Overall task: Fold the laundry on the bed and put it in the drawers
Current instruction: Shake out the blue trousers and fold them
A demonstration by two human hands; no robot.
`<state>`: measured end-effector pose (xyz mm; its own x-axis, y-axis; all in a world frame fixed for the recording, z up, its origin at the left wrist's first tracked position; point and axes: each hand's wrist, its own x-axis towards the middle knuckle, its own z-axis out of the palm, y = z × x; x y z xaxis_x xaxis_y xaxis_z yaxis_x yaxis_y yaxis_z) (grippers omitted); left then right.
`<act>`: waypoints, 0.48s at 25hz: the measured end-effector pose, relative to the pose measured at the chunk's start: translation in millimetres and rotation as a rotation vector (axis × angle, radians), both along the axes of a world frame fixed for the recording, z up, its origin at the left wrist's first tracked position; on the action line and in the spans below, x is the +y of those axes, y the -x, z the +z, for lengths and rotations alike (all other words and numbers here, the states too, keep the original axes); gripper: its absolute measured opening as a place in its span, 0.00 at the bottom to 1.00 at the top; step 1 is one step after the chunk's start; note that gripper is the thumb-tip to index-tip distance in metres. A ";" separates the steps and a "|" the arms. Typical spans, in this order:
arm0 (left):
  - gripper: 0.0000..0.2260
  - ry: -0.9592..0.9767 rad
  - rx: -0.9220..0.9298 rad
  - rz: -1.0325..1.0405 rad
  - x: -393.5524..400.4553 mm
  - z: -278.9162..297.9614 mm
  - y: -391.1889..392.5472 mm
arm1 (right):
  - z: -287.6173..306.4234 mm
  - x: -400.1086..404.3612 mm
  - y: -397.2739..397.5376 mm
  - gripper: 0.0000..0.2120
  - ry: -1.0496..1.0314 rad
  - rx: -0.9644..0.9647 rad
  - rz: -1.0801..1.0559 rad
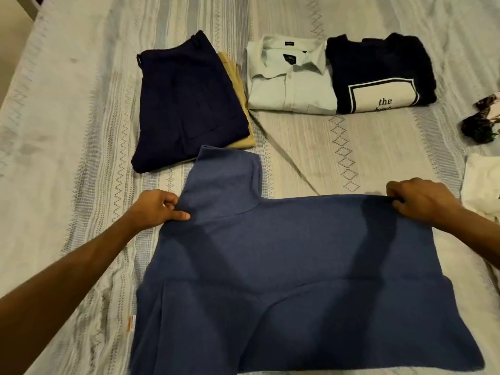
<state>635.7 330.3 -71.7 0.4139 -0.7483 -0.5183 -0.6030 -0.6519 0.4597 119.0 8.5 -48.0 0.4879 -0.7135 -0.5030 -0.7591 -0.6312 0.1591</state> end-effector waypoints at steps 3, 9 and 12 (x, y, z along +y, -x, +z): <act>0.15 0.176 0.067 0.154 23.8 30.0 16.7 | 19.2 28.3 24.5 0.03 0.180 -0.155 0.088; 0.13 0.110 0.334 0.214 138.2 32.9 70.2 | 10.0 120.1 119.0 0.23 0.193 -0.225 0.321; 0.15 0.099 0.173 0.105 176.4 0.7 83.1 | -23.2 135.2 146.2 0.34 0.132 -0.052 0.323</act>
<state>552.6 506.7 -71.1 0.4033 -0.7567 -0.5146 -0.4413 -0.6535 0.6150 -27.2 143.7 -71.2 0.7216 -0.5753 -0.3852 -0.5330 -0.8167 0.2212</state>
